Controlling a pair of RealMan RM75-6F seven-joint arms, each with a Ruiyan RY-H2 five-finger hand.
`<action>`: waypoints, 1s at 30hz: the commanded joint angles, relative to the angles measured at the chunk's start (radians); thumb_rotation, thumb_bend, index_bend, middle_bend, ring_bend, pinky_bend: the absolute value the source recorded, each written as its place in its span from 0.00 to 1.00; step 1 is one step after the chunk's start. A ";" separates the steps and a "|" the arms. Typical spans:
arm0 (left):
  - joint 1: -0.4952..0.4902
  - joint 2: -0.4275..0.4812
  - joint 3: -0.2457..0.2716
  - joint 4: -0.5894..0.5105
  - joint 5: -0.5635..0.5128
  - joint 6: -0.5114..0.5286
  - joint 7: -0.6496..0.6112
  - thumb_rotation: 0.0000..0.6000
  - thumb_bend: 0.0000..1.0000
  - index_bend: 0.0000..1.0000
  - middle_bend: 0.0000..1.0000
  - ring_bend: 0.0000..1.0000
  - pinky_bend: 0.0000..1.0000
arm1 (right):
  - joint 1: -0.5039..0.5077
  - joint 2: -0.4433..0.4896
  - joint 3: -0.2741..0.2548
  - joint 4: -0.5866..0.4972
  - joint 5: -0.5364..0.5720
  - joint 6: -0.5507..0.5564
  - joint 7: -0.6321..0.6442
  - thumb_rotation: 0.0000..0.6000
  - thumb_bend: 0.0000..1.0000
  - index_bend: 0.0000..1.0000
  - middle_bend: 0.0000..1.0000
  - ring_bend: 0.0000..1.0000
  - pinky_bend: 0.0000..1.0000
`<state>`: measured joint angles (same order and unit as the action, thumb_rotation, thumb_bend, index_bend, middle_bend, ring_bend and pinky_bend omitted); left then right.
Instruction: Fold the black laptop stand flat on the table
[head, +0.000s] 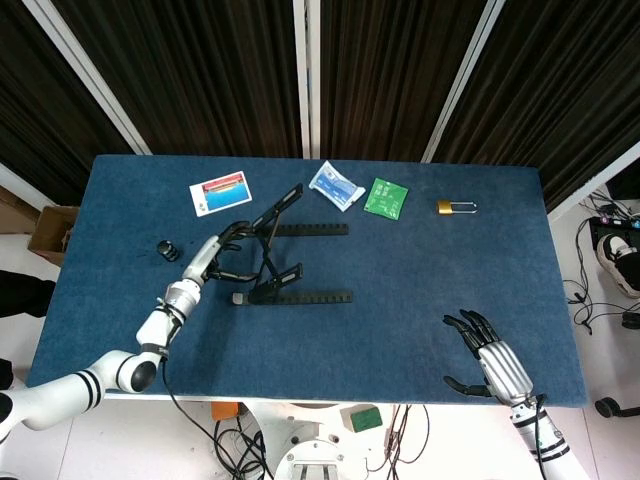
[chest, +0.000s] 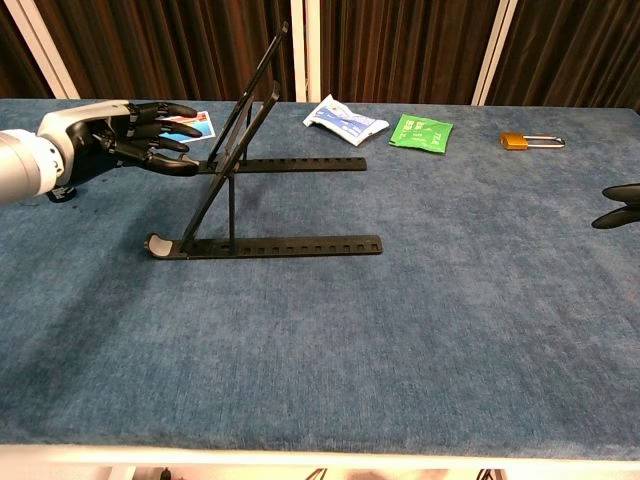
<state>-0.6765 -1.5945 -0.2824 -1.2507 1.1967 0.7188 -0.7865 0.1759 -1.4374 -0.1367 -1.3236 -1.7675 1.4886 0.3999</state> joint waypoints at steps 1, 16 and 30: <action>0.000 -0.002 0.001 0.000 0.003 -0.005 -0.010 1.00 0.01 0.10 0.14 0.12 0.21 | 0.000 0.000 0.000 0.001 0.000 0.000 0.000 1.00 0.17 0.08 0.19 0.00 0.01; -0.001 -0.020 0.008 -0.045 0.061 -0.062 -0.165 1.00 0.01 0.10 0.14 0.15 0.22 | -0.005 -0.003 -0.003 0.011 -0.002 0.009 0.015 1.00 0.17 0.08 0.19 0.00 0.01; -0.001 0.012 0.003 -0.119 0.067 -0.109 -0.275 1.00 0.01 0.10 0.19 0.27 0.30 | -0.011 -0.002 -0.001 0.019 0.003 0.017 0.023 1.00 0.17 0.07 0.19 0.00 0.01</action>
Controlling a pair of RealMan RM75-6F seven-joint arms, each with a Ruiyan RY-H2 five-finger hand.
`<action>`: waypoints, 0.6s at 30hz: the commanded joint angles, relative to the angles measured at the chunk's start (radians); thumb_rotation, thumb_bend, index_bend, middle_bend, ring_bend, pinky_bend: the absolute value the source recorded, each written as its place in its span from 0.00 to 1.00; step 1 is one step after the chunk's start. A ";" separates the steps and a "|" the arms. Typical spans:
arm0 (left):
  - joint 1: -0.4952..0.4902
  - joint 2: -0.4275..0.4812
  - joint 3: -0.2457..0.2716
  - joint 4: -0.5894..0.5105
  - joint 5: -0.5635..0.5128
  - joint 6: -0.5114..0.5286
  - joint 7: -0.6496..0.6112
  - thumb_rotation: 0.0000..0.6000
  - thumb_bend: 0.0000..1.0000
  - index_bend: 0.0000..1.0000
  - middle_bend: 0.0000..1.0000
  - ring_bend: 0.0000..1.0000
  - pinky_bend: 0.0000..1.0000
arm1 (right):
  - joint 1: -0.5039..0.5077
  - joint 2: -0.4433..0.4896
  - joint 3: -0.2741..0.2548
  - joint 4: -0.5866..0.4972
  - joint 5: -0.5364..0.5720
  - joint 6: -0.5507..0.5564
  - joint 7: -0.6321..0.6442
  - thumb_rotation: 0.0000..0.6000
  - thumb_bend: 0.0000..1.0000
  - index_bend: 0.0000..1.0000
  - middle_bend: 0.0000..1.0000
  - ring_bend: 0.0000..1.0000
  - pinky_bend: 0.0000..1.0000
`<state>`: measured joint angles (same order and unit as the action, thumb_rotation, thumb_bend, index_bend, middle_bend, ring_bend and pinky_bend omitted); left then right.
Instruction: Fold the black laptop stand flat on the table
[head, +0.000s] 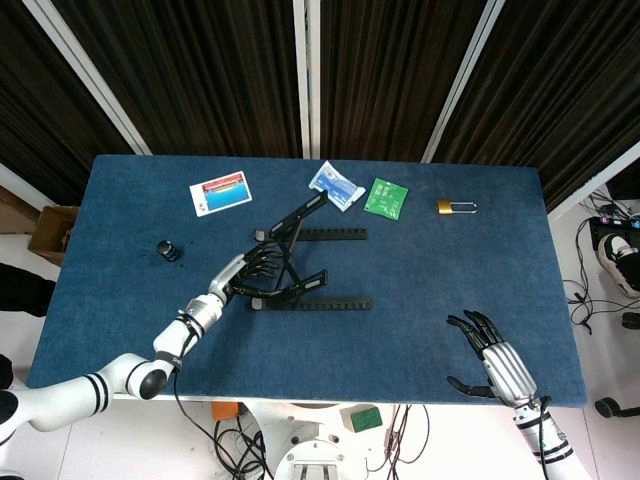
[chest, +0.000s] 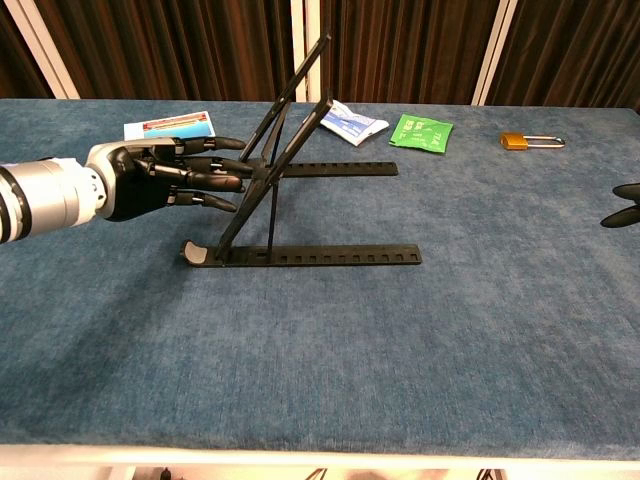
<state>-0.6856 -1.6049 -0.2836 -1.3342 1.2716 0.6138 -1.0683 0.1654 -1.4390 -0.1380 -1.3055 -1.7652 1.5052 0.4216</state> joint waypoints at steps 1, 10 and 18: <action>0.014 0.035 0.009 -0.057 -0.010 -0.003 0.012 1.00 0.01 0.10 0.19 0.27 0.30 | -0.001 0.000 0.000 0.002 0.001 0.001 0.003 1.00 0.17 0.08 0.19 0.00 0.01; 0.076 0.126 0.052 -0.257 -0.005 0.026 0.032 1.00 0.01 0.10 0.19 0.27 0.30 | 0.001 -0.002 0.002 0.006 0.002 -0.003 0.010 1.00 0.17 0.08 0.19 0.00 0.01; 0.115 0.165 0.087 -0.382 0.043 0.057 0.010 1.00 0.01 0.10 0.19 0.27 0.29 | 0.005 -0.003 0.002 0.005 0.004 -0.012 0.010 1.00 0.17 0.08 0.19 0.00 0.01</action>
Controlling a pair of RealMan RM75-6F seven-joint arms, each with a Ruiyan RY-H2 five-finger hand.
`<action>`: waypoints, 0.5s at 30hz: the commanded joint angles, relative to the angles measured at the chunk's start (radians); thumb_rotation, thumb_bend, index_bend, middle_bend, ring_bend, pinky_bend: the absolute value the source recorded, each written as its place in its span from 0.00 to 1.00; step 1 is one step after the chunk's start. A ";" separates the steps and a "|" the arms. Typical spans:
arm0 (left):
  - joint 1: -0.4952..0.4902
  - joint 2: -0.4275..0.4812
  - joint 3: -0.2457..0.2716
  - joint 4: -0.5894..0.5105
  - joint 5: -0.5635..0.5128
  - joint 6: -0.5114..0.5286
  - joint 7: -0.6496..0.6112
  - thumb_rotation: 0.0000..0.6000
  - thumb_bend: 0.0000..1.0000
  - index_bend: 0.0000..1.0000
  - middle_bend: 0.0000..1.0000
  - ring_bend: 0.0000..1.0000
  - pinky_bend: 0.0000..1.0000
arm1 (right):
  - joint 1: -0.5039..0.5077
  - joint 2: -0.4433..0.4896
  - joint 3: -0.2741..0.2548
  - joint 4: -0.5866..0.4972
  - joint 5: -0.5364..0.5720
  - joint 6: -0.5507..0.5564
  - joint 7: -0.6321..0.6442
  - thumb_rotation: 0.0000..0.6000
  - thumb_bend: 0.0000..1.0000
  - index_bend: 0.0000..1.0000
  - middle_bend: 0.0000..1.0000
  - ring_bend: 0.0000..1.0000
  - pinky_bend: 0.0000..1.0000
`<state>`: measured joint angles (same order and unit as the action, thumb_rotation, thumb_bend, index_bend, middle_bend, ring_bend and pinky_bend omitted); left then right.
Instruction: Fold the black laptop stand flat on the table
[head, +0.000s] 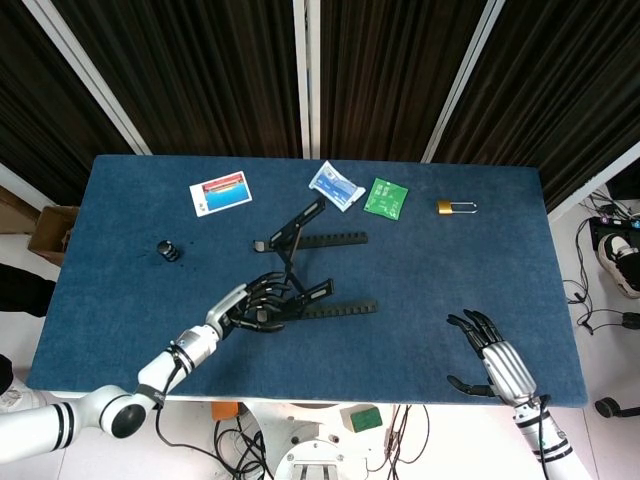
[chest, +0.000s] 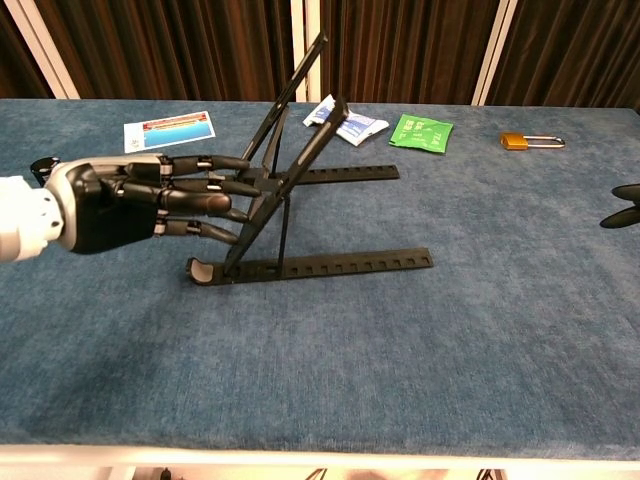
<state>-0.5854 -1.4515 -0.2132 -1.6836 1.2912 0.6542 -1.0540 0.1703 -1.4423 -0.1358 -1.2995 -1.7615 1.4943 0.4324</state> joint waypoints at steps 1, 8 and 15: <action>0.018 0.011 0.022 -0.046 0.032 0.022 -0.004 1.00 0.01 0.10 0.19 0.26 0.29 | 0.001 0.000 0.000 -0.001 0.000 -0.002 -0.001 1.00 0.17 0.08 0.19 0.00 0.01; 0.019 0.017 0.052 -0.127 0.076 0.012 -0.053 1.00 0.01 0.10 0.19 0.26 0.28 | 0.002 0.005 0.003 -0.007 0.009 -0.009 0.003 1.00 0.17 0.08 0.19 0.00 0.01; 0.023 0.051 0.086 -0.204 0.177 0.032 -0.148 1.00 0.01 0.10 0.19 0.25 0.28 | 0.019 0.017 0.006 -0.022 0.015 -0.038 0.001 1.00 0.17 0.08 0.19 0.00 0.01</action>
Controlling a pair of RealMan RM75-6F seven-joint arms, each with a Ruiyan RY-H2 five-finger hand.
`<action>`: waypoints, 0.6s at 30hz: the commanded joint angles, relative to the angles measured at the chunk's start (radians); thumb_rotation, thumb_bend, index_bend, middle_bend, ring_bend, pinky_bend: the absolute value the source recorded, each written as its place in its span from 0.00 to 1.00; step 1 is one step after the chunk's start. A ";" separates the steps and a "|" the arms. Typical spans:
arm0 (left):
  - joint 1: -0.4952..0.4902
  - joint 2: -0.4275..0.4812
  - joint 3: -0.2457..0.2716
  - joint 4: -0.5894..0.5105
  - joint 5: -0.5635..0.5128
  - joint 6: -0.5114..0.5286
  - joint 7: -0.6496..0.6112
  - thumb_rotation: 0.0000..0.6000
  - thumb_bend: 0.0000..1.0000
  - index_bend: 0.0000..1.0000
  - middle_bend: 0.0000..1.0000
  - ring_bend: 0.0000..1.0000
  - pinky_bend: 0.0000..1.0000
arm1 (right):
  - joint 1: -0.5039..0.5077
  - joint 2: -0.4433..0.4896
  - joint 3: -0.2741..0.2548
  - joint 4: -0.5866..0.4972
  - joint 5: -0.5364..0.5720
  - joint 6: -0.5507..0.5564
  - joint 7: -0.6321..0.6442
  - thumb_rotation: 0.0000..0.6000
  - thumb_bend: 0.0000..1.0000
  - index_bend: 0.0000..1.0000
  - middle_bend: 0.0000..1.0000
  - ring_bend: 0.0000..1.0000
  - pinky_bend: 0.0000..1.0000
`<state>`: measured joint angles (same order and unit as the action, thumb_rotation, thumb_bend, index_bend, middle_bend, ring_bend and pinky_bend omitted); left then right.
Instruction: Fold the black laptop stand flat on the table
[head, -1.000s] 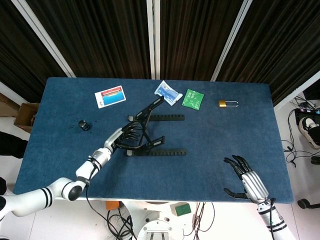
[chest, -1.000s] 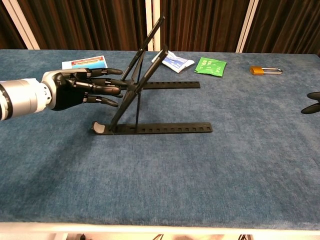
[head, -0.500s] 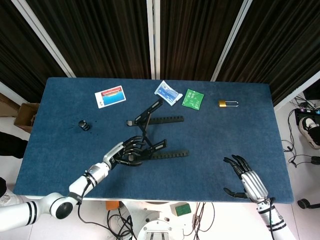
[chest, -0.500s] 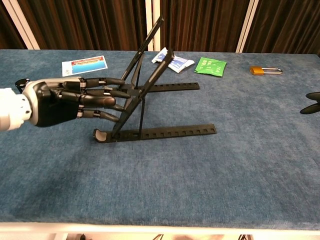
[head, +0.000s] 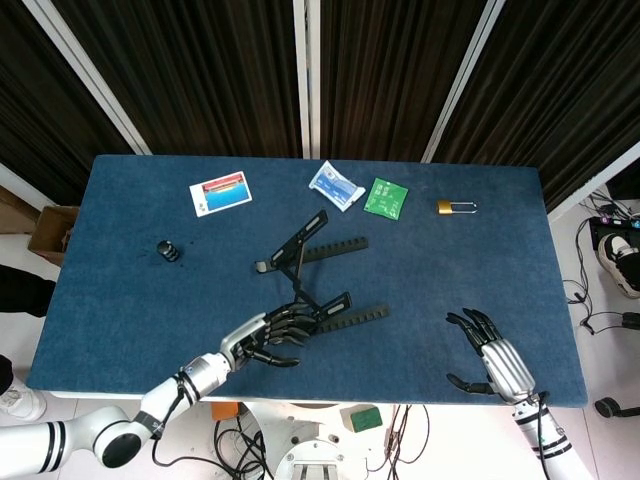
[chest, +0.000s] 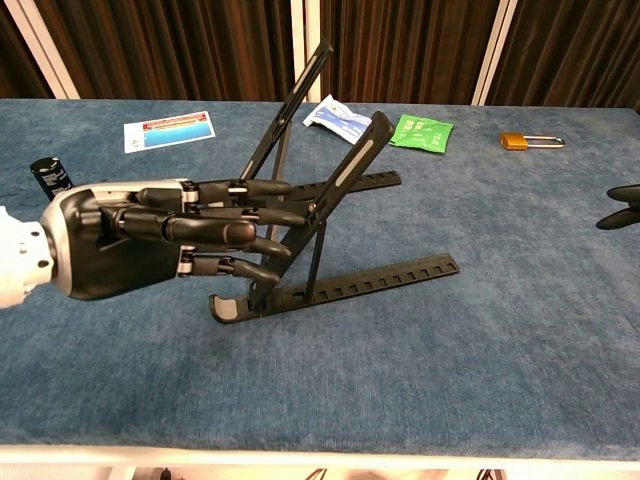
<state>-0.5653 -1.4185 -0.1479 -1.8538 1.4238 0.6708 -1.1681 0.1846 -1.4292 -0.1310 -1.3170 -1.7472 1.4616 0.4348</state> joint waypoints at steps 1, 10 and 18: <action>0.003 0.024 0.030 -0.046 0.065 0.023 -0.047 1.00 0.01 0.10 0.19 0.25 0.28 | 0.009 0.007 0.002 -0.009 0.001 -0.010 0.000 1.00 0.17 0.08 0.19 0.00 0.01; 0.000 0.094 0.047 0.013 0.178 0.153 -0.136 1.00 0.01 0.11 0.19 0.24 0.29 | 0.042 0.027 0.002 -0.043 -0.014 -0.045 -0.014 1.00 0.17 0.08 0.19 0.00 0.01; -0.020 0.049 -0.080 0.245 -0.021 0.228 0.103 1.00 0.01 0.11 0.18 0.19 0.28 | 0.035 0.022 0.004 -0.054 -0.009 -0.030 -0.013 1.00 0.17 0.08 0.19 0.00 0.01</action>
<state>-0.5714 -1.3509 -0.1718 -1.6788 1.4879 0.8767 -1.1236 0.2193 -1.4061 -0.1280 -1.3701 -1.7572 1.4318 0.4206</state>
